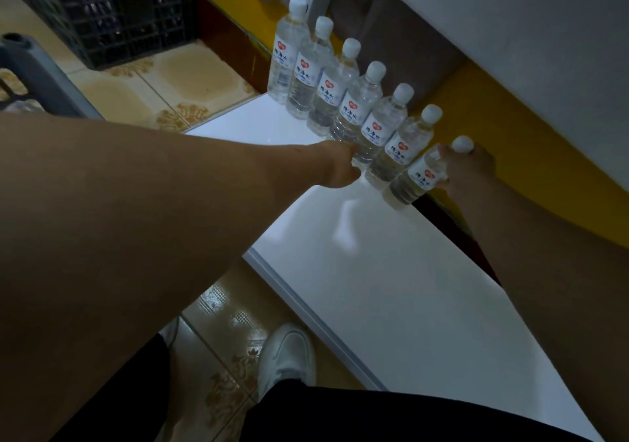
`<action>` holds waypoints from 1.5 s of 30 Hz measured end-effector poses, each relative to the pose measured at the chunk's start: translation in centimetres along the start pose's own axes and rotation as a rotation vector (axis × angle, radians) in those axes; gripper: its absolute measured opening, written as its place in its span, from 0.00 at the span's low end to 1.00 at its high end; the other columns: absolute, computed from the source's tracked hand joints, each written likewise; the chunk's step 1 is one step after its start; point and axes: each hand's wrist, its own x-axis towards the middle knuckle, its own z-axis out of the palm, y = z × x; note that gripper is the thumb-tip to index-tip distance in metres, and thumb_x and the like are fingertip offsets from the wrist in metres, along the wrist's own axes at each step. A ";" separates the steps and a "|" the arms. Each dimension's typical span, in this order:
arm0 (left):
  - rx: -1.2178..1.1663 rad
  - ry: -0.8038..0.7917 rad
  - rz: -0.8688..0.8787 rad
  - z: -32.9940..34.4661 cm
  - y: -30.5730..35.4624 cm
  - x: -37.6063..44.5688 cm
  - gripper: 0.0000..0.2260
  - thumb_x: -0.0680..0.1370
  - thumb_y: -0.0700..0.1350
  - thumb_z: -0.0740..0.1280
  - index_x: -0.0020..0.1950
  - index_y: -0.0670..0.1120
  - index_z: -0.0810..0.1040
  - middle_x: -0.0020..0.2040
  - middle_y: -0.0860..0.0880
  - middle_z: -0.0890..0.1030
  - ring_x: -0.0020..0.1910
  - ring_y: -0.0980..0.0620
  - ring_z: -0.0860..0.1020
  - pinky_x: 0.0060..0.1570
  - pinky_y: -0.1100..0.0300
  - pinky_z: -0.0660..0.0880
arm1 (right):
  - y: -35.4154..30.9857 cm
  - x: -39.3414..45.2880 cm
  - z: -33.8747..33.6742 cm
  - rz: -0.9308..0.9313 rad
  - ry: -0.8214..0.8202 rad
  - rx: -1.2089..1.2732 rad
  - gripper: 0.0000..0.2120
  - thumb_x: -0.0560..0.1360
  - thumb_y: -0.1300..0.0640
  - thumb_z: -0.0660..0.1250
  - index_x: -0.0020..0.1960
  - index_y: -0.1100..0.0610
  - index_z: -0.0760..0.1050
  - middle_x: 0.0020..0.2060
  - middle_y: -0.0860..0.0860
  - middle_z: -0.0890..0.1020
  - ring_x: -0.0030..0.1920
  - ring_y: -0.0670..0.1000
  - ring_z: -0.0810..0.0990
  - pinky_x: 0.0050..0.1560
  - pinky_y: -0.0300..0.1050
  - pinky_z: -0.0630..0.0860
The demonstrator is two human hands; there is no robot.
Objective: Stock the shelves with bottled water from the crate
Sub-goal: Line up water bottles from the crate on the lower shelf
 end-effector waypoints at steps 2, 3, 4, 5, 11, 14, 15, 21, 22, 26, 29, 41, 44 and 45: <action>-0.008 0.002 -0.002 0.0 -0.1 0.2 0.25 0.82 0.48 0.58 0.79 0.45 0.58 0.74 0.42 0.67 0.72 0.42 0.67 0.68 0.54 0.64 | 0.1 0.3 0.1 0.001 0.007 -0.017 0.30 0.75 0.50 0.72 0.72 0.57 0.66 0.69 0.57 0.72 0.65 0.61 0.75 0.57 0.60 0.79; -0.014 0.007 -0.004 -0.1 -0.1 0.2 0.25 0.82 0.48 0.58 0.78 0.46 0.58 0.74 0.42 0.67 0.72 0.42 0.67 0.69 0.54 0.64 | 0.2 0.4 0.1 0.003 0.011 -0.016 0.30 0.74 0.49 0.73 0.72 0.56 0.67 0.69 0.57 0.72 0.65 0.61 0.75 0.57 0.60 0.79; -0.020 0.010 -0.006 -0.1 -0.1 0.3 0.25 0.82 0.48 0.58 0.78 0.46 0.58 0.75 0.42 0.67 0.72 0.42 0.67 0.69 0.54 0.64 | 0.3 0.5 0.2 0.006 0.014 -0.001 0.30 0.74 0.49 0.73 0.72 0.56 0.67 0.68 0.57 0.73 0.64 0.61 0.76 0.56 0.60 0.79; -0.027 0.011 -0.009 -0.1 -0.2 0.3 0.25 0.82 0.48 0.58 0.79 0.46 0.58 0.75 0.42 0.66 0.72 0.42 0.66 0.69 0.54 0.64 | 0.4 0.7 0.2 0.012 0.014 0.026 0.30 0.74 0.49 0.73 0.71 0.55 0.68 0.68 0.57 0.74 0.63 0.60 0.76 0.55 0.60 0.80; -0.040 0.012 -0.008 0.1 0.3 0.0 0.25 0.82 0.48 0.58 0.79 0.45 0.57 0.75 0.42 0.66 0.73 0.42 0.66 0.69 0.54 0.63 | 1.0 1.7 0.3 -0.075 0.029 -0.071 0.32 0.71 0.43 0.74 0.70 0.54 0.69 0.67 0.56 0.75 0.62 0.61 0.77 0.55 0.61 0.80; -0.029 -0.001 0.008 0.5 0.7 -0.3 0.25 0.83 0.48 0.58 0.79 0.45 0.56 0.75 0.42 0.65 0.73 0.42 0.66 0.69 0.54 0.63 | 1.3 2.0 0.0 -0.116 0.001 -0.143 0.34 0.72 0.42 0.72 0.71 0.58 0.68 0.67 0.58 0.74 0.65 0.61 0.76 0.61 0.60 0.76; -0.024 -0.006 0.010 0.6 0.8 -0.4 0.26 0.83 0.48 0.58 0.79 0.45 0.56 0.75 0.41 0.66 0.73 0.42 0.66 0.68 0.54 0.64 | 1.2 1.9 -0.1 -0.129 0.004 -0.191 0.35 0.72 0.41 0.72 0.71 0.60 0.68 0.68 0.58 0.74 0.66 0.60 0.75 0.63 0.59 0.75; -0.025 -0.007 0.093 0.3 2.5 -1.8 0.22 0.83 0.47 0.58 0.76 0.44 0.61 0.73 0.42 0.69 0.70 0.44 0.69 0.67 0.56 0.65 | -2.9 -0.7 0.1 -0.438 0.213 -0.552 0.41 0.78 0.35 0.59 0.78 0.63 0.54 0.75 0.64 0.60 0.74 0.63 0.61 0.74 0.57 0.60; -0.031 0.002 0.115 -0.2 2.7 -2.1 0.22 0.83 0.46 0.59 0.76 0.44 0.62 0.73 0.43 0.69 0.70 0.44 0.69 0.67 0.55 0.65 | -4.2 -1.6 0.7 -0.520 0.210 -0.531 0.40 0.78 0.36 0.58 0.78 0.63 0.54 0.75 0.64 0.60 0.74 0.62 0.61 0.74 0.55 0.59; 0.007 0.051 0.160 -3.4 1.5 -3.3 0.23 0.82 0.47 0.60 0.77 0.46 0.62 0.74 0.44 0.68 0.71 0.44 0.68 0.69 0.55 0.64 | -9.3 -7.0 4.9 -0.680 0.017 -0.358 0.33 0.80 0.38 0.55 0.78 0.57 0.57 0.75 0.59 0.64 0.73 0.60 0.65 0.70 0.52 0.63; 0.179 0.058 0.110 -7.0 -1.8 -5.1 0.24 0.82 0.49 0.59 0.78 0.45 0.60 0.71 0.41 0.70 0.68 0.42 0.70 0.64 0.55 0.67 | -11.8 -12.1 8.5 -0.738 -0.209 -0.259 0.29 0.81 0.38 0.53 0.76 0.52 0.60 0.72 0.56 0.68 0.71 0.58 0.68 0.68 0.52 0.66; -0.249 0.647 -0.581 -8.2 -25.8 -28.7 0.10 0.78 0.42 0.62 0.56 0.48 0.79 0.40 0.52 0.79 0.39 0.54 0.77 0.39 0.59 0.72 | -11.3 -32.6 20.6 -0.905 -0.931 -0.082 0.23 0.81 0.45 0.58 0.73 0.53 0.66 0.68 0.50 0.74 0.67 0.50 0.73 0.67 0.46 0.70; -0.263 0.585 -0.862 -4.7 -31.1 -32.4 0.12 0.78 0.45 0.63 0.60 0.46 0.77 0.50 0.49 0.81 0.45 0.52 0.78 0.44 0.58 0.76 | -8.4 -36.3 23.8 -0.956 -1.055 -0.274 0.24 0.81 0.45 0.58 0.75 0.51 0.64 0.68 0.50 0.74 0.65 0.51 0.75 0.66 0.52 0.72; -0.242 0.543 -0.928 -3.7 -32.3 -33.1 0.13 0.78 0.47 0.64 0.62 0.46 0.76 0.55 0.47 0.79 0.50 0.49 0.78 0.48 0.57 0.75 | -7.5 -37.0 25.0 -0.943 -1.079 -0.344 0.23 0.82 0.45 0.58 0.75 0.51 0.64 0.69 0.50 0.74 0.65 0.51 0.75 0.66 0.51 0.72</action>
